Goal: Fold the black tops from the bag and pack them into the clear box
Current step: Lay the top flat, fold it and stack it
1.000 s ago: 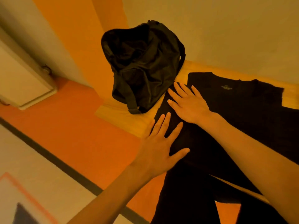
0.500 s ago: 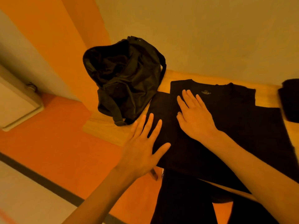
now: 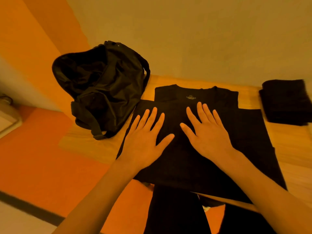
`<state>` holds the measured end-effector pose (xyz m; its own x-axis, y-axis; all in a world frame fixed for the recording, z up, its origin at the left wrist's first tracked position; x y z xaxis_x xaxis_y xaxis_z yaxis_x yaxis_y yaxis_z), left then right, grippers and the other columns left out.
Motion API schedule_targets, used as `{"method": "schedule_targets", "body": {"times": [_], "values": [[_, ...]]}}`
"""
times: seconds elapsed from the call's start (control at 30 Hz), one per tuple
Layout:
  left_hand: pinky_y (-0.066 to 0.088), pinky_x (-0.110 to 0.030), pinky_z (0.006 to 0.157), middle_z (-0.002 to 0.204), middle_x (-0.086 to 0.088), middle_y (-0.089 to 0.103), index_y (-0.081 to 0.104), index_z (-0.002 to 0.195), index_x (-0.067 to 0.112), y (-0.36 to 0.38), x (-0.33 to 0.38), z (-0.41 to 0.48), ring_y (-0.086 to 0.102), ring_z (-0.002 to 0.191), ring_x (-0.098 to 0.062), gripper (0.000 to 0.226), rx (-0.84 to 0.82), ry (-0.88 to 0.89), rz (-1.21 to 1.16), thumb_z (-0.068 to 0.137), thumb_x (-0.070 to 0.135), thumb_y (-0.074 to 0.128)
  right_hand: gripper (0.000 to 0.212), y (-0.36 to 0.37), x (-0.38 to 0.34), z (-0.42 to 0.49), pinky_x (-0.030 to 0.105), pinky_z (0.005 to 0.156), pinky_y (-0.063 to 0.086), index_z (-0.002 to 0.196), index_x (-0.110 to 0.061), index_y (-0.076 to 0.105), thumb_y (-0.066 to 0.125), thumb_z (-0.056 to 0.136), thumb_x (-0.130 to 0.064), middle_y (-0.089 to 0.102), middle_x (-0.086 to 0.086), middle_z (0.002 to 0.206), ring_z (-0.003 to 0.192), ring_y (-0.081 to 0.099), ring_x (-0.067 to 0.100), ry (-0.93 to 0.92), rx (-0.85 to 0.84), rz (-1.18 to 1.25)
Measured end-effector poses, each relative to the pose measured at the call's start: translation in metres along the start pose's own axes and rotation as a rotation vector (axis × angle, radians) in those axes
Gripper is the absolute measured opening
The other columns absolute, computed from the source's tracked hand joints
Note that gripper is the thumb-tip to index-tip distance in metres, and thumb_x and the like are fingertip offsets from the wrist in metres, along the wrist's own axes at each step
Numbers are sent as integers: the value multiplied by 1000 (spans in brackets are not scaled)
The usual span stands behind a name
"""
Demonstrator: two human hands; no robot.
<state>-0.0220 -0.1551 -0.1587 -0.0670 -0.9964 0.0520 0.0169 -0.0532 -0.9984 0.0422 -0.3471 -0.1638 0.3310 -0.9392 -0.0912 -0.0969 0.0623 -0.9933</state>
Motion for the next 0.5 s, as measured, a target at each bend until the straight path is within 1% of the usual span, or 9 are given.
{"method": "schedule_targets", "body": {"times": [0.17, 0.27, 0.33, 0.37, 0.4, 0.47, 0.5], "values": [[-10, -37, 124, 168, -6, -20, -11, 160, 35, 19, -5, 66, -22, 153, -18, 81, -154, -6, 23, 93, 78, 5, 77, 5, 80, -16, 47, 126, -4, 159, -34, -8, -4, 92, -71, -11, 9, 168, 154, -15, 23, 258, -58, -21], [-7, -39, 125, 169, -9, -18, -11, 160, 37, 19, -9, 74, -18, 155, -22, 84, -172, -53, 26, 91, 80, 8, 78, 7, 96, -26, 47, 126, -2, 158, -35, -9, -7, 89, -72, -11, 8, 168, 153, -15, 23, 300, -44, -37], [-3, -42, 125, 170, -9, -11, -5, 161, 37, 14, -3, 80, -11, 156, -25, 85, -179, -80, 1, 91, 81, 10, 79, 5, 93, -24, 46, 125, -2, 159, -35, -8, -4, 90, -74, -10, 10, 168, 154, -13, 25, 293, -77, -31], [0, -44, 125, 170, -9, -5, 0, 162, 36, 9, 3, 87, -6, 157, -27, 83, -158, -85, -17, 92, 80, 12, 79, -1, 91, -19, 46, 125, -1, 159, -34, -6, 0, 91, -74, -7, 12, 168, 154, -10, 27, 295, -77, -21], [4, -46, 125, 170, -9, 2, 6, 162, 35, 4, 7, 96, 0, 157, -28, 81, -110, -86, -34, 94, 78, 15, 78, -11, 91, -12, 47, 124, 4, 161, -33, 0, 6, 94, -73, 1, 13, 168, 155, -3, 29, 300, -33, -5], [17, -48, 123, 167, -11, 21, 25, 161, 28, -5, 12, 122, 17, 154, -30, 73, 21, -59, -77, 100, 68, 26, 68, -34, 95, 11, 49, 120, 21, 159, -26, 21, 21, 102, -63, 25, 17, 162, 151, 21, 34, 299, 121, 69], [24, -48, 120, 162, -12, 31, 35, 157, 23, -8, 11, 137, 27, 150, -30, 68, 66, -37, -105, 102, 62, 34, 61, -42, 99, 27, 48, 114, 30, 155, -21, 31, 28, 105, -55, 37, 18, 155, 143, 33, 35, 285, 170, 120]]}}
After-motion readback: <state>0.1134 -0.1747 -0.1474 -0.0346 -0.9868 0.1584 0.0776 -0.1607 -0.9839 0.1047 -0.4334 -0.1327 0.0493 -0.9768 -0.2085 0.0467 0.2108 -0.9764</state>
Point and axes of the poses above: each hand's wrist, its own z-axis towards the middle knuckle, its own y-axis out of the palm, x = y × z, the point moved 3 cm from there along z, towards the middle knuckle
